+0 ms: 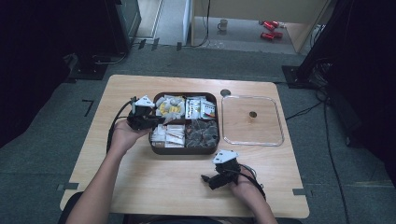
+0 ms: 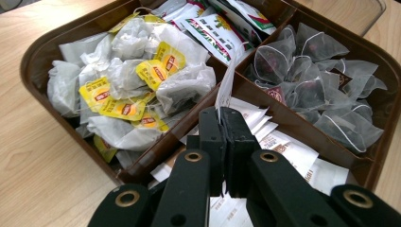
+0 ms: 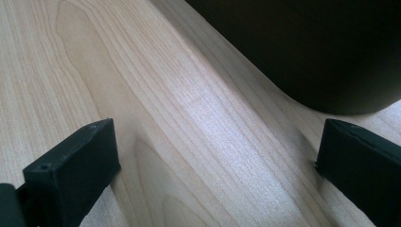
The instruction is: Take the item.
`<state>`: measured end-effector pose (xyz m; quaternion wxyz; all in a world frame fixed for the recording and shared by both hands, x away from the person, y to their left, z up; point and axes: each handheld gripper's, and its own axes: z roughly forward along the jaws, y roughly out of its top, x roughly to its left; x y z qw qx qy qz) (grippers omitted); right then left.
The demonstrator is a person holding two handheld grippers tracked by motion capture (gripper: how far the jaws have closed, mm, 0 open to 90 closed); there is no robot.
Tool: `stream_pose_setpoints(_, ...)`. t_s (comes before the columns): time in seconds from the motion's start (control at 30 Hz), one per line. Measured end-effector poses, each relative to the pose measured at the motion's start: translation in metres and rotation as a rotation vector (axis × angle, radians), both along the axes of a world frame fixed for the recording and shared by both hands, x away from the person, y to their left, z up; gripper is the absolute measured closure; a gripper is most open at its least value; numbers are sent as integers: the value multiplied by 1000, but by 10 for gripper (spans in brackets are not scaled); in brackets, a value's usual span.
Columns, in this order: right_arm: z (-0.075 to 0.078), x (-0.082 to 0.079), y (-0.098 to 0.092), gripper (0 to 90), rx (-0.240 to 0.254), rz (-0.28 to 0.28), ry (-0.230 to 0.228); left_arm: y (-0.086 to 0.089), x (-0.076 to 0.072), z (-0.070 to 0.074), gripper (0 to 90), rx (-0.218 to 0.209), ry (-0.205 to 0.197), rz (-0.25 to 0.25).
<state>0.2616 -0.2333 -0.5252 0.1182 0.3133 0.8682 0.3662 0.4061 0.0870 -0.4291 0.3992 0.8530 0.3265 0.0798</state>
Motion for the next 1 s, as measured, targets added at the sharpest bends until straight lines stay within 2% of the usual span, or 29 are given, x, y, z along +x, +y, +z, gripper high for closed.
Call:
stream_pose_setpoints(0.63, 0, 1, 0, 0, 0, 7, 1, 40, -10, 14, 894, -38, -8, 89)
stream_pose_setpoints(1.0, 0, 1, 0, 0, -1, 12, 0, 66, -15, 9, 893, -47, 0, 166)
